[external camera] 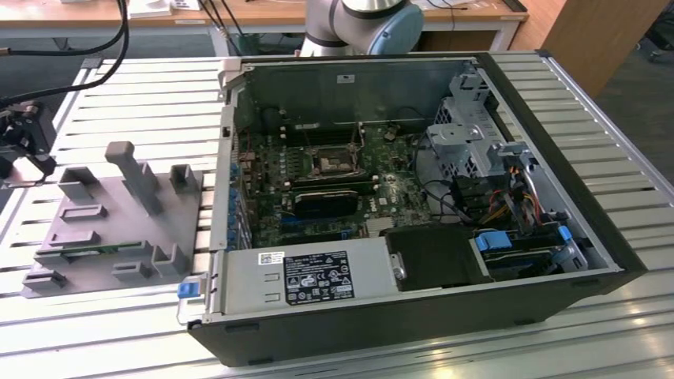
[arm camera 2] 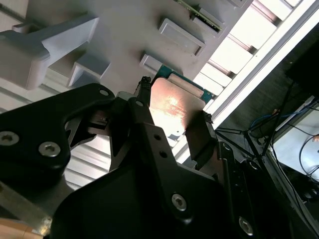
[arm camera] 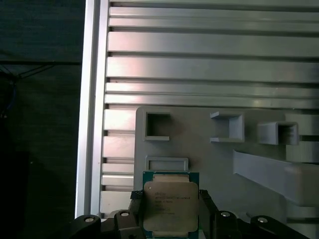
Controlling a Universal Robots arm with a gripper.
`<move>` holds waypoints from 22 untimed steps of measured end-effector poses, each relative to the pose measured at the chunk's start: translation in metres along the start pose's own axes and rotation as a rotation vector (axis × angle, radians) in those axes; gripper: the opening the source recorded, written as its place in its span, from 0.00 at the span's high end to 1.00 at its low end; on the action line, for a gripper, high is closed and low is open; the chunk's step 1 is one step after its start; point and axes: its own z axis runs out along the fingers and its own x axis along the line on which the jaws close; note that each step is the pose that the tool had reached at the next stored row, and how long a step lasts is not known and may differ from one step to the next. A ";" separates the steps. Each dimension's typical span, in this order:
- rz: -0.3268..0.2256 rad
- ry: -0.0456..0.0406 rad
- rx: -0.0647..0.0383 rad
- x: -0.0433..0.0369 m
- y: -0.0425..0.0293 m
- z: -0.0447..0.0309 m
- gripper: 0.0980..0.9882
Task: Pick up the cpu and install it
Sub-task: 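Pick up the cpu and move it towards the insertion slot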
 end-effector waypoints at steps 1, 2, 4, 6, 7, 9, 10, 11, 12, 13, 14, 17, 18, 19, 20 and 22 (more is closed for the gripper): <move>0.000 -0.0001 0.000 0.0000 0.0002 -0.0005 0.51; 0.000 0.0000 0.000 0.0000 0.0003 -0.0010 0.51; 0.000 0.0000 0.000 0.0000 0.0006 -0.0019 0.51; 0.000 0.0001 0.000 0.0000 0.0010 -0.0031 0.51; 0.000 0.0001 0.000 0.0000 0.0012 -0.0037 0.51; 0.000 0.0001 0.000 0.0000 0.0015 -0.0049 0.51; 0.000 0.0001 0.000 0.0000 0.0017 -0.0055 0.51; 0.000 0.0001 0.000 0.0000 0.0018 -0.0061 0.51; 0.000 0.0000 0.000 0.0000 0.0019 -0.0067 0.51; 0.000 0.0001 0.000 0.0000 0.0021 -0.0072 0.51; 0.000 0.0001 0.000 0.0000 0.0022 -0.0078 0.51; 0.000 0.0001 0.000 0.0000 0.0027 -0.0094 0.51; 0.000 0.0000 0.000 0.0000 0.0029 -0.0099 0.51; 0.000 0.0000 0.000 0.0000 0.0030 -0.0104 0.51; 0.000 0.0000 0.000 0.0000 0.0032 -0.0109 0.51; 0.000 0.0000 0.000 0.0000 0.0035 -0.0119 0.51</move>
